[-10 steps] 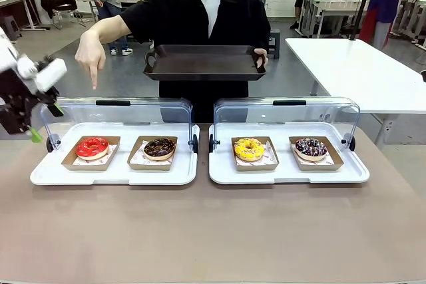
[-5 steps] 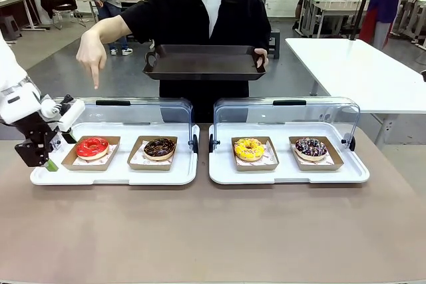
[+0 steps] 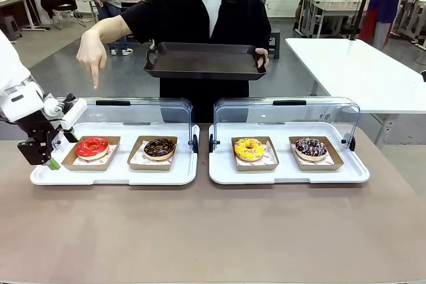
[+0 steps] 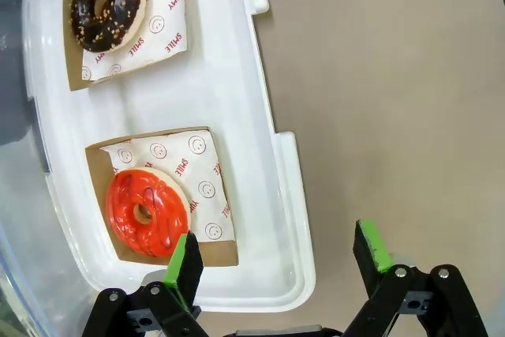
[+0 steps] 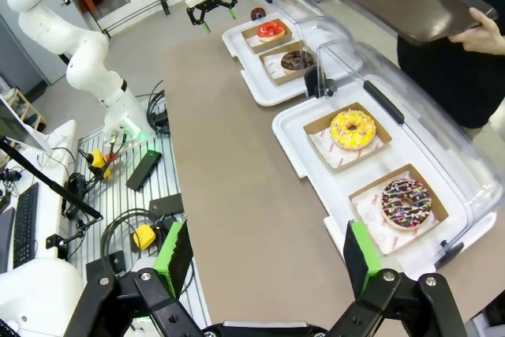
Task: Provide the desired donut to the person.
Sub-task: Pick up and lift the Paper togo box containing the Donut pointed at by the person.
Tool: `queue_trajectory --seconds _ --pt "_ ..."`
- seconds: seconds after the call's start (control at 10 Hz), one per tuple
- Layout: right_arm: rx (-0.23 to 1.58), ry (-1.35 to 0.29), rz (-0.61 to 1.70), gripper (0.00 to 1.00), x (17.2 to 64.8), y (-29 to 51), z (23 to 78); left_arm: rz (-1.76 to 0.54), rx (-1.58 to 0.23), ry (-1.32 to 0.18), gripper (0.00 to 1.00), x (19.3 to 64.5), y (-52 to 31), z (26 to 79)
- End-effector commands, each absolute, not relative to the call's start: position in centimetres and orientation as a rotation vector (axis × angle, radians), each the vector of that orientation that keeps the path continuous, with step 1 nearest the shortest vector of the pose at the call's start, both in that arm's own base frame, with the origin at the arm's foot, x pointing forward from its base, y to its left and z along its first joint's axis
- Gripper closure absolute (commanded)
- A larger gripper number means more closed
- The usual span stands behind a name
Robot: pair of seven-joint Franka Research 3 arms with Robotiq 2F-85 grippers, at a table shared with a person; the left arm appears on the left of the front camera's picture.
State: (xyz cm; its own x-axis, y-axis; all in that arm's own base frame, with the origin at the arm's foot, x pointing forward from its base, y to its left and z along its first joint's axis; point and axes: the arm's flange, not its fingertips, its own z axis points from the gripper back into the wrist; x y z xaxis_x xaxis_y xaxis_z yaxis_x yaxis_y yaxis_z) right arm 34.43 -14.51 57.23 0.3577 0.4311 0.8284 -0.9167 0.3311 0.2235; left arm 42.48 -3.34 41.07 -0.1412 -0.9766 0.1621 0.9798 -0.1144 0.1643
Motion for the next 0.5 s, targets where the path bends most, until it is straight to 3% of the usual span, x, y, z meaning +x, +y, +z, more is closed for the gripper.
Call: queue_trajectory --seconds 0.0,0.4 --pt "0.803 -0.768 1.002 0.0 34.7 -14.4 57.3 -1.698 -0.011 -0.263 0.0 41.9 -3.3 41.0" --pt "0.803 -0.768 1.002 0.0 34.7 -14.4 57.3 -1.733 0.015 -0.191 0.0 45.1 -5.2 38.9"
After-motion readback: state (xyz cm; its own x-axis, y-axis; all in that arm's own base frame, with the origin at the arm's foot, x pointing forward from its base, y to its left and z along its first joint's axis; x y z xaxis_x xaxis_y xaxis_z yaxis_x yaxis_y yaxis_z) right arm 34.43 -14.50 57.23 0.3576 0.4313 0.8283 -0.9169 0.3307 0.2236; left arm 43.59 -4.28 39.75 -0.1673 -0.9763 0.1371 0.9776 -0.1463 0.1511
